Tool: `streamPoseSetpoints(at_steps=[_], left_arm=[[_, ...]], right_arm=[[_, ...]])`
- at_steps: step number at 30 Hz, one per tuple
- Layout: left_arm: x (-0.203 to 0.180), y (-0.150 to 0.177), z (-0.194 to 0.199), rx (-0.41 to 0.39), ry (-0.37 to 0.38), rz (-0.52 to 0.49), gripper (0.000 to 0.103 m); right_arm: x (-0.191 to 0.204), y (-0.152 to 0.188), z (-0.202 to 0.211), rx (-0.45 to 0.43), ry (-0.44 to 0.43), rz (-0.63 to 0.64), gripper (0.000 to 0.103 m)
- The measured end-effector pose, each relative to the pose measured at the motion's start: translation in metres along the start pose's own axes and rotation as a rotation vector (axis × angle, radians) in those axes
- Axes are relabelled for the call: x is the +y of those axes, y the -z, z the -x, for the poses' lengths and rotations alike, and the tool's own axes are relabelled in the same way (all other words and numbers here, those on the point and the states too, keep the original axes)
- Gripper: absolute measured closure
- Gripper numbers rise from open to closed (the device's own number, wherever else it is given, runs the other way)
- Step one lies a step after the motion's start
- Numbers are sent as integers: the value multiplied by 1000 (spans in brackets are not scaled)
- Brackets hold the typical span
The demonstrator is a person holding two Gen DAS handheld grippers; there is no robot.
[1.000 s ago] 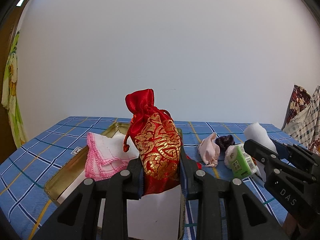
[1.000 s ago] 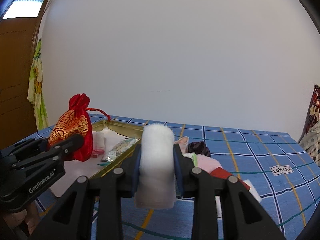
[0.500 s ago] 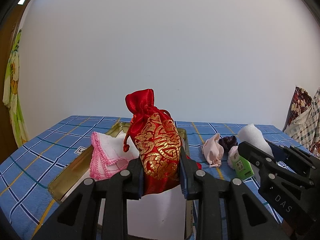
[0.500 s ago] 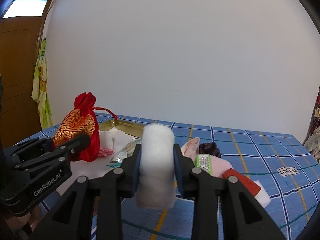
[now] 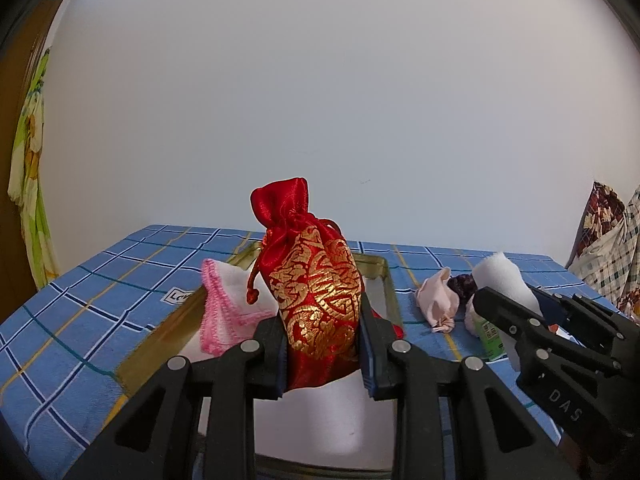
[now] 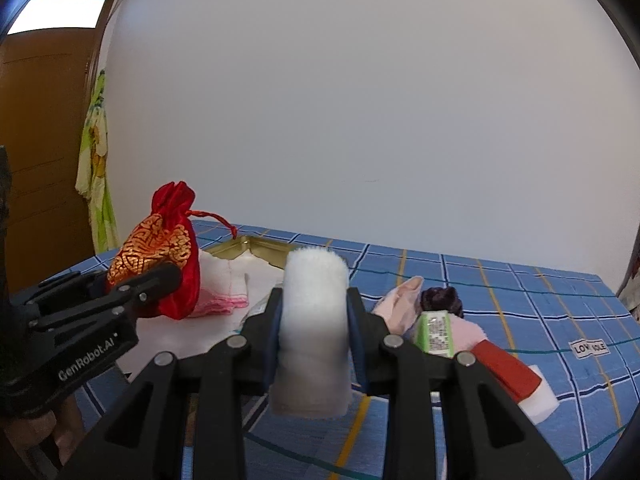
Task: Organize soft objects
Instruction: 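Lower the red pouch and white cloth into the tin and open both grippers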
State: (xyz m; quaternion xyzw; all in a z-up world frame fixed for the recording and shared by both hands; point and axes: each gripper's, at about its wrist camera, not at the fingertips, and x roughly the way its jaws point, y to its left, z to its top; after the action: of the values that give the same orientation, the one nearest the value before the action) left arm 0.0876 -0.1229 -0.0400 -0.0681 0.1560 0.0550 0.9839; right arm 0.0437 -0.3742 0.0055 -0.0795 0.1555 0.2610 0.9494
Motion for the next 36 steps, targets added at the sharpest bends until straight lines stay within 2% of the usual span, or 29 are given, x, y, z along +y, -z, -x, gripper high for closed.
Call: streamPoseSetpoints(at_steps=[8,12,14,18,22,24,25,26,27,28,29,30,31,32,33,35,36], left_arm=[[22,-24,-10,67,-18,-45,73],[27,-35,-33,176,25,-68,73],[28,-41,-48,231,49,-83,73],[31,-50,-78,308,49,-122,73],[35,-57,-98,363,54,-129,72],[31,-58,-106,391,53,-161,68],[32,-56,-111,401,40,-173,64],[34,-56,-112,403,12,-177,63],[36,-56,-112,400,-19,-181,62],[36,-57,-110,394,-17,-182,61],[38,-57,-108,386,-9,-176,54],[40,-57,-105,376,-8,-165,49],[43,-56,-99,357,-22,-148,38],[44,-56,-94,341,-33,-142,31],[45,-56,-90,323,-40,-139,29],[45,-55,-82,284,-60,-141,20],[45,-54,-82,280,-75,-141,19]], right_arm=[[14,-17,-31,57,-107,-25,73],[22,-34,-55,123,-165,-68,73],[28,-39,-73,171,-175,-81,73],[27,-42,-103,240,-177,-127,73],[26,-43,-124,271,-163,-130,71],[27,-41,-131,276,-159,-134,71],[25,-40,-132,279,-160,-140,67],[26,-40,-136,287,-170,-153,53],[26,-39,-136,287,-170,-157,46],[24,-38,-134,280,-166,-161,33],[23,-38,-131,265,-164,-167,26],[20,-38,-128,252,-174,-179,25],[18,-37,-124,247,-187,-192,24],[15,-36,-120,245,-192,-198,24],[14,-35,-115,238,-191,-198,24],[8,-33,-103,217,-174,-208,16],[6,-32,-98,208,-175,-216,15]])
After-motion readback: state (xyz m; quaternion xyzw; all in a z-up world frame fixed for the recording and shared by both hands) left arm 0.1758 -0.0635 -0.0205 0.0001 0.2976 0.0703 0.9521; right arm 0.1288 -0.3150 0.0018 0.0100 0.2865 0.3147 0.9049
